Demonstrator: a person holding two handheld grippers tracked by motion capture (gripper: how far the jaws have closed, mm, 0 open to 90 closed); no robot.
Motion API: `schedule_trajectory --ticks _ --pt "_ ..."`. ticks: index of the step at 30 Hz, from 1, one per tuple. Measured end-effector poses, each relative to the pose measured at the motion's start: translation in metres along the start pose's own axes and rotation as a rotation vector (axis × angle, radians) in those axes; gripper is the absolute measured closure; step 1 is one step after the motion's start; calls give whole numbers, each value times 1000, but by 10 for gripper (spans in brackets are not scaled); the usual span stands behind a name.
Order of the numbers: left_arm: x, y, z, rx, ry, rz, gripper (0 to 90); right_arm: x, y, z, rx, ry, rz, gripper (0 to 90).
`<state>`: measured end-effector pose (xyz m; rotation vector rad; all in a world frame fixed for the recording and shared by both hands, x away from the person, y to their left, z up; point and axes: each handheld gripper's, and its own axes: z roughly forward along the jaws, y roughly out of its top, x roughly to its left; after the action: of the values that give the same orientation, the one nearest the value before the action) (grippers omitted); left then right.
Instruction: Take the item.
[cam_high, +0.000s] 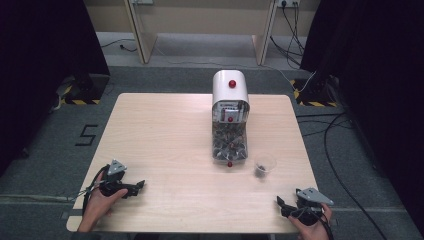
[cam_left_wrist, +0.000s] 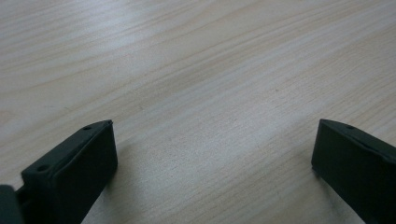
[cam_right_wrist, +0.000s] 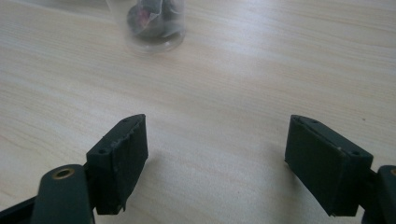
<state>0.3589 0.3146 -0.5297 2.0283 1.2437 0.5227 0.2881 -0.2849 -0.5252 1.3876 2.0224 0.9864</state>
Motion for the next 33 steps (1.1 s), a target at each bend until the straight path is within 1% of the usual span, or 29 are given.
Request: schedule_trajectory --ticks 5,11,13,18,33 --pt "0 0 0 0 0 0 0 3 -5 -3 7 -2 -2 210" --pt "0 0 0 0 0 0 0 5 -7 -4 1 -5 -20 193" --pt "0 0 0 0 0 0 0 6 -9 -5 1 -3 -19 178" --pt "0 0 0 0 0 0 0 9 -14 -8 -15 -3 -22 160" --pt "0 0 0 0 0 1 0 15 -30 -19 -64 -3 -13 156"
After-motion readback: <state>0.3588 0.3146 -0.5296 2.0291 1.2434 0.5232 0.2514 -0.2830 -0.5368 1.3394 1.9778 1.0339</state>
